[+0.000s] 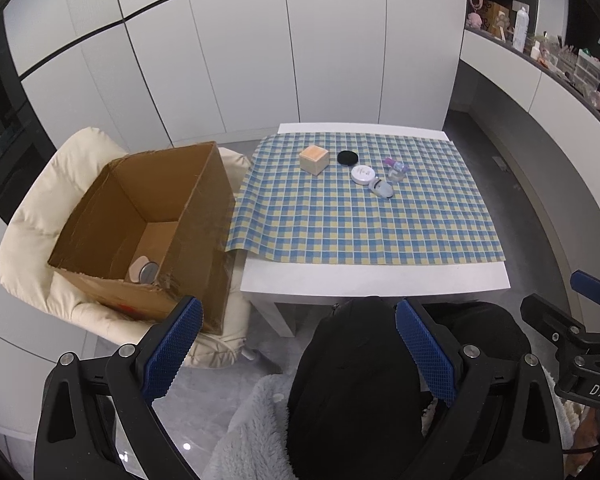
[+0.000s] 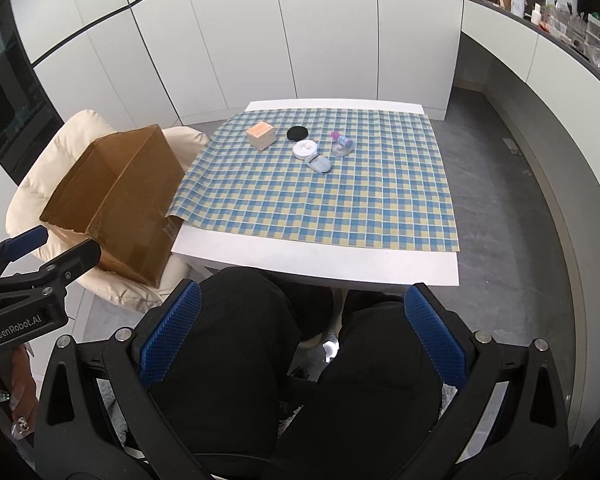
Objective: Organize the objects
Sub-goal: 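Move both open tools toward the items on the checked table, then grasp the frosted container with the right tool while the left tool approaches the white compact, then close the left tool on the white round compact while the right tool holds the container, then lift the white compact with the left tool while the right tool lifts the frosted container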
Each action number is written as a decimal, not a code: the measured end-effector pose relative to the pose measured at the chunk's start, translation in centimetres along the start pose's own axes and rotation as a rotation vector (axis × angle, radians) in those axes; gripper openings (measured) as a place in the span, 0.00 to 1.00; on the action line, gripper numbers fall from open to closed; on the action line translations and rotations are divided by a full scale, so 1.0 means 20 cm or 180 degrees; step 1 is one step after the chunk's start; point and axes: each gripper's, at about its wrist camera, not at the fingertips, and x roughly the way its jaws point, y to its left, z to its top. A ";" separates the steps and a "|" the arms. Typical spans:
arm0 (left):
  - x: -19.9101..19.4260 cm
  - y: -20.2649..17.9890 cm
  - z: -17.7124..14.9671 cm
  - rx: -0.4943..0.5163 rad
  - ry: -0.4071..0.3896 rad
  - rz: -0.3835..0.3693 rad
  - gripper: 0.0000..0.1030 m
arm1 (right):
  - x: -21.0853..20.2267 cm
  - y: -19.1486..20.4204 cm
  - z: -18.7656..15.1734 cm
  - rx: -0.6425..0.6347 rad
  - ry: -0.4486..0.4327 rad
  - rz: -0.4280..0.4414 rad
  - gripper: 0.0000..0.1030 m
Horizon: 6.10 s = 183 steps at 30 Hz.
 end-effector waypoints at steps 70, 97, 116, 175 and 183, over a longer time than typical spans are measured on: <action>1.62 -0.02 0.64 -0.0469 0.0536 0.0104 0.95 | 1.81 -0.19 0.71 0.0854 0.0204 -0.0130 1.00; 1.79 -0.12 0.59 -0.0279 0.0728 0.0081 0.95 | 1.99 -0.23 0.72 0.0517 0.0049 -0.0675 0.60; 2.19 -0.57 0.78 0.0172 0.0631 -0.0170 0.95 | 1.98 -0.53 0.78 0.0278 0.0168 -0.0489 0.60; 2.12 -0.49 0.93 0.0046 0.0238 -0.0114 0.54 | 1.94 -0.50 0.82 0.0208 0.0170 -0.0494 0.60; 1.93 -0.44 0.97 0.0022 0.0156 -0.0179 0.54 | 1.74 -0.45 0.92 0.0148 0.0068 -0.0568 0.60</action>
